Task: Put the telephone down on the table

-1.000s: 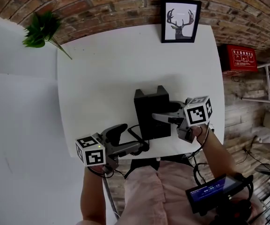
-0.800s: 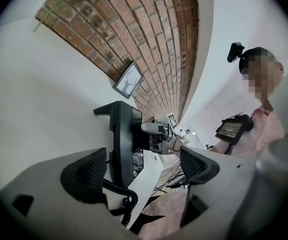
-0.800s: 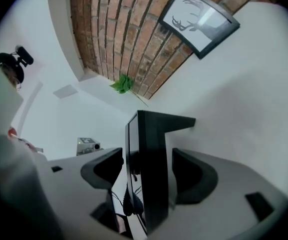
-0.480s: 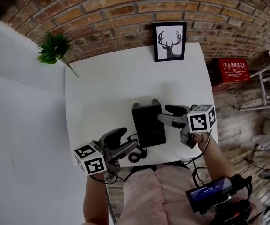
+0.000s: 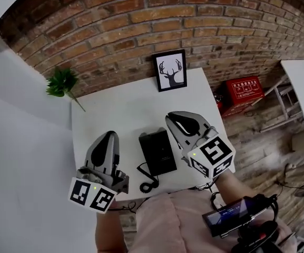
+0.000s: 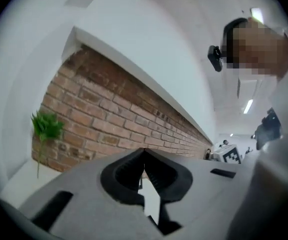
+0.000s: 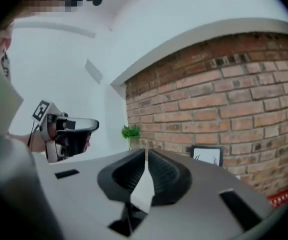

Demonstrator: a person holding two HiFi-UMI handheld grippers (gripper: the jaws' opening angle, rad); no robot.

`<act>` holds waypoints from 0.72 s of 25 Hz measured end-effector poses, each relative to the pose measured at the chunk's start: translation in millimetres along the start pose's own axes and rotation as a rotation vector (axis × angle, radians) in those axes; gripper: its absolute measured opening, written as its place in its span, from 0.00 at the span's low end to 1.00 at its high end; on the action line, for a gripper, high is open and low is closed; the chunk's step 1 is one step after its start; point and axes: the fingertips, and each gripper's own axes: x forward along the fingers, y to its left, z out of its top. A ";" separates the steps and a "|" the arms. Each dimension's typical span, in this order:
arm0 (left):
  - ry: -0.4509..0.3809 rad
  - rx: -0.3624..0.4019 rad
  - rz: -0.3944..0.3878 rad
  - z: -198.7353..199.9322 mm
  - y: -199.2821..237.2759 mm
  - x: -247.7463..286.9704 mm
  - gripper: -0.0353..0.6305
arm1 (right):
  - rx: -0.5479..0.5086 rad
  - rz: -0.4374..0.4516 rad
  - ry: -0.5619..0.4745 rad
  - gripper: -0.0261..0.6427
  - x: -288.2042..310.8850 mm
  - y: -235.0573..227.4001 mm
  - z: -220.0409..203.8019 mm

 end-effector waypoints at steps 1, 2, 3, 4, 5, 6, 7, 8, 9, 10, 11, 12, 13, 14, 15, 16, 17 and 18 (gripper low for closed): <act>-0.025 0.057 0.026 10.5 -3.0 1.5 0.05 | -0.029 -0.021 -0.036 0.06 -3.3 1.9 11.5; -0.048 0.109 0.054 19.8 -5.6 2.5 0.05 | -0.049 -0.040 -0.069 0.06 -6.3 3.2 21.5; -0.071 0.153 0.083 27.9 -7.5 2.8 0.05 | -0.062 -0.057 -0.099 0.05 -9.3 4.0 30.0; -0.091 0.187 0.110 34.3 -8.8 2.5 0.05 | -0.072 -0.071 -0.124 0.05 -12.4 4.5 36.8; -0.106 0.211 0.131 38.3 -9.8 2.2 0.05 | -0.079 -0.083 -0.146 0.05 -15.8 5.0 42.1; -0.115 0.223 0.146 40.0 -10.5 2.2 0.05 | -0.082 -0.093 -0.164 0.05 -19.1 5.3 46.1; -0.118 0.227 0.153 40.1 -11.2 2.8 0.05 | -0.084 -0.101 -0.178 0.05 -22.1 5.8 49.2; -0.118 0.227 0.156 39.5 -12.0 3.6 0.05 | -0.088 -0.107 -0.188 0.05 -24.6 6.4 51.5; -0.118 0.227 0.158 39.1 -12.9 4.3 0.05 | -0.094 -0.110 -0.194 0.05 -26.3 7.4 53.3; -0.119 0.232 0.161 39.3 -13.9 4.9 0.05 | -0.101 -0.111 -0.196 0.05 -27.5 8.6 54.5; -0.119 0.240 0.163 39.8 -15.0 5.5 0.05 | -0.107 -0.111 -0.197 0.05 -28.2 9.7 55.3; -0.119 0.250 0.166 40.1 -16.3 6.2 0.05 | -0.111 -0.111 -0.198 0.05 -28.8 10.7 55.7; -0.119 0.260 0.167 40.2 -17.7 6.8 0.05 | -0.113 -0.111 -0.199 0.05 -29.6 11.4 56.0; -0.120 0.268 0.167 40.0 -19.4 7.2 0.05 | -0.116 -0.110 -0.201 0.05 -30.6 12.1 56.3; -0.120 0.275 0.166 39.3 -21.1 7.5 0.05 | -0.120 -0.108 -0.205 0.05 -31.6 13.1 57.1; -0.119 0.281 0.165 38.4 -22.9 7.8 0.05 | -0.125 -0.106 -0.211 0.04 -32.7 14.2 58.3; -0.117 0.286 0.165 37.5 -24.4 8.2 0.05 | -0.127 -0.104 -0.219 0.04 -33.5 15.2 59.7; -0.113 0.290 0.164 36.6 -25.8 8.8 0.05 | -0.126 -0.101 -0.225 0.04 -33.8 15.9 60.9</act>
